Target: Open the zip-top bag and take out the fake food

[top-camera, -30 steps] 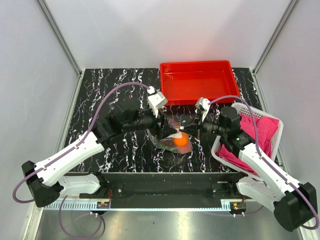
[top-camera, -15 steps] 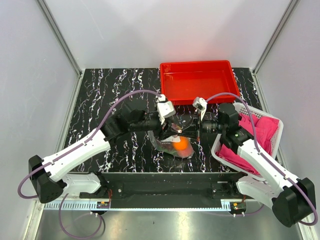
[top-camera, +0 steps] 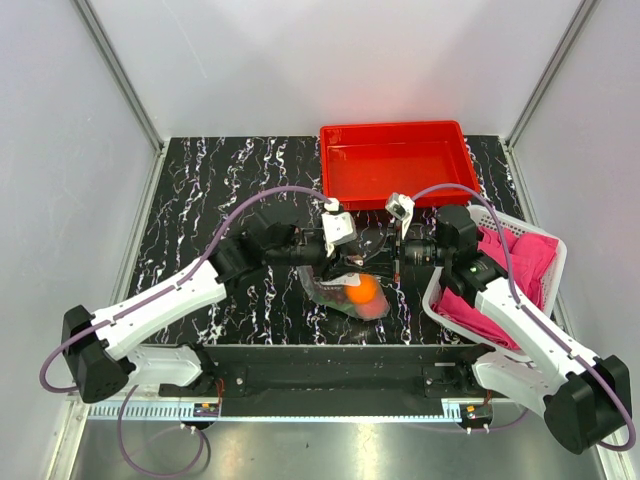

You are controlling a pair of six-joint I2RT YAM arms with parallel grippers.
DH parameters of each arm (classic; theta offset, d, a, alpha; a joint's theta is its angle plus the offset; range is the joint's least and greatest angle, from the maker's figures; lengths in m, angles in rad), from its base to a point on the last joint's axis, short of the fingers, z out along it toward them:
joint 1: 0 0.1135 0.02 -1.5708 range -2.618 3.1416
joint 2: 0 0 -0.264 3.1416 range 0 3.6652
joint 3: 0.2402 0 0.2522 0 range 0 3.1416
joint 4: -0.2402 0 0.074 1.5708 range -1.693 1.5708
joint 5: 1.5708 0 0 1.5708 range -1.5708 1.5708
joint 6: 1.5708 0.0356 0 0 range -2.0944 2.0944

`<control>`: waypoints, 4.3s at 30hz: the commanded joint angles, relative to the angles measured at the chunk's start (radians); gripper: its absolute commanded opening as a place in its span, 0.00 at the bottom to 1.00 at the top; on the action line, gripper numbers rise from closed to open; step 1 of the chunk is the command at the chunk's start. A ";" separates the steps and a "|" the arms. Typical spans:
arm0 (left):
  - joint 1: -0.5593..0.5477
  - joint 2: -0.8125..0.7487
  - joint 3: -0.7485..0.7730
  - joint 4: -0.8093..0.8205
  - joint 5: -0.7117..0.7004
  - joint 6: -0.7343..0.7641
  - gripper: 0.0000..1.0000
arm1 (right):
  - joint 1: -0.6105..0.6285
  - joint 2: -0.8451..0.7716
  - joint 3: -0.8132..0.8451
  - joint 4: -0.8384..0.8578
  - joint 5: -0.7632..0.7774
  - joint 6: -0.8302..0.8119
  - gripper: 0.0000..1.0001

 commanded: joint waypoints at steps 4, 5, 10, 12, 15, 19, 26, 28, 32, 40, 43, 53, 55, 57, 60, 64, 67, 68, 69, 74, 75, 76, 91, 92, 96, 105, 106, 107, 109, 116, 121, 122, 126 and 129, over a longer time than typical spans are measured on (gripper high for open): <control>-0.007 0.008 0.003 0.077 0.033 0.019 0.22 | -0.007 -0.024 0.042 0.040 -0.040 0.024 0.00; -0.007 0.011 0.007 0.072 0.036 0.028 0.19 | -0.007 -0.030 0.041 0.040 -0.040 0.024 0.00; -0.007 0.031 0.032 0.011 0.036 0.042 0.00 | -0.007 -0.081 -0.005 0.115 -0.011 0.027 0.00; -0.002 0.042 0.050 -0.012 0.035 0.027 0.00 | -0.007 -0.096 -0.025 0.169 -0.009 0.034 0.00; 0.016 0.069 0.079 -0.050 0.045 -0.004 0.00 | -0.007 -0.132 -0.070 0.277 0.000 0.066 0.00; 0.045 0.105 0.115 -0.098 0.102 -0.025 0.00 | -0.007 -0.175 -0.102 0.341 0.049 0.097 0.00; 0.093 0.111 0.129 -0.155 0.125 -0.028 0.00 | -0.006 -0.257 -0.127 0.353 0.109 0.109 0.00; 0.108 0.100 0.126 -0.170 0.117 -0.028 0.00 | -0.009 -0.268 -0.128 0.352 0.121 0.119 0.00; 0.122 0.067 0.110 -0.201 0.101 -0.015 0.00 | -0.018 -0.288 -0.131 0.347 0.149 0.129 0.00; 0.185 -0.062 0.031 -0.248 -0.045 -0.159 0.00 | -0.053 -0.244 -0.053 0.186 0.235 -0.016 0.00; 0.189 -0.124 -0.011 -0.258 -0.097 -0.243 0.00 | -0.078 -0.207 -0.033 0.163 0.246 -0.061 0.00; 0.191 -0.329 -0.173 -0.262 -0.177 -0.508 0.00 | -0.201 -0.026 -0.019 0.230 0.215 -0.107 0.00; 0.191 -0.381 -0.198 -0.283 -0.195 -0.576 0.00 | -0.217 0.017 -0.016 0.253 0.203 -0.095 0.00; 0.191 -0.406 -0.215 -0.296 -0.211 -0.658 0.00 | -0.227 0.060 -0.010 0.267 0.187 -0.082 0.00; 0.191 -0.443 -0.250 -0.307 -0.182 -0.717 0.00 | -0.230 0.094 -0.027 0.325 0.199 -0.061 0.00; 0.191 -0.530 -0.295 -0.311 -0.173 -0.762 0.00 | -0.233 0.141 -0.016 0.351 0.207 -0.064 0.00; 0.191 -0.553 -0.307 -0.311 -0.145 -0.774 0.00 | -0.234 0.184 0.010 0.353 0.216 -0.067 0.00; 0.191 -0.559 -0.310 -0.313 -0.122 -0.779 0.00 | -0.234 0.205 0.017 0.355 0.222 -0.065 0.00; 0.191 -0.562 -0.313 -0.313 -0.113 -0.798 0.00 | -0.234 0.218 0.036 0.353 0.223 -0.064 0.00; 0.189 -0.615 -0.410 -0.193 -0.041 -0.930 0.00 | -0.234 0.293 0.113 0.312 0.186 -0.044 0.00; 0.188 -0.630 -0.449 -0.128 -0.028 -0.955 0.00 | -0.234 0.296 0.119 0.312 0.184 -0.041 0.00; 0.183 -0.635 -0.466 -0.098 -0.010 -0.975 0.00 | -0.234 0.298 0.122 0.309 0.187 -0.041 0.00; -0.042 -0.420 -0.425 0.166 -0.182 -1.042 0.00 | -0.213 0.189 0.186 -0.101 0.367 0.203 0.46; -0.045 -0.411 -0.419 0.166 -0.194 -1.039 0.00 | -0.213 0.180 0.188 -0.128 0.373 0.226 0.52; -0.048 -0.395 -0.416 0.202 -0.217 -1.042 0.00 | -0.213 0.131 0.188 -0.233 0.388 0.371 0.60; -0.067 -0.320 -0.376 0.241 -0.200 -1.039 0.00 | -0.207 0.066 0.082 -0.181 0.324 0.597 0.54; -0.071 -0.317 -0.373 0.241 -0.199 -1.035 0.00 | -0.207 0.052 0.064 -0.179 0.334 0.605 0.52; -0.074 -0.317 -0.368 0.241 -0.203 -1.035 0.00 | -0.207 0.043 0.054 -0.181 0.368 0.614 0.51; -0.079 -0.322 -0.365 0.240 -0.212 -1.035 0.00 | -0.207 0.013 0.019 -0.187 0.420 0.610 0.45; -0.085 -0.331 -0.368 0.224 -0.203 -1.032 0.00 | -0.202 0.014 -0.032 -0.150 0.459 0.608 0.40; -0.090 -0.313 -0.355 0.218 -0.200 -1.015 0.00 | -0.130 0.080 -0.065 -0.034 0.460 0.646 0.40; -0.090 -0.302 -0.345 0.174 -0.200 -1.013 0.00 | -0.107 0.092 -0.064 -0.021 0.475 0.646 0.40; -0.090 -0.265 -0.266 0.046 -0.237 -0.970 0.32 | -0.101 0.127 -0.064 -0.017 0.482 0.631 0.42; -0.085 -0.254 -0.192 -0.033 -0.299 -0.918 0.63 | -0.102 0.135 -0.064 -0.020 0.480 0.614 0.43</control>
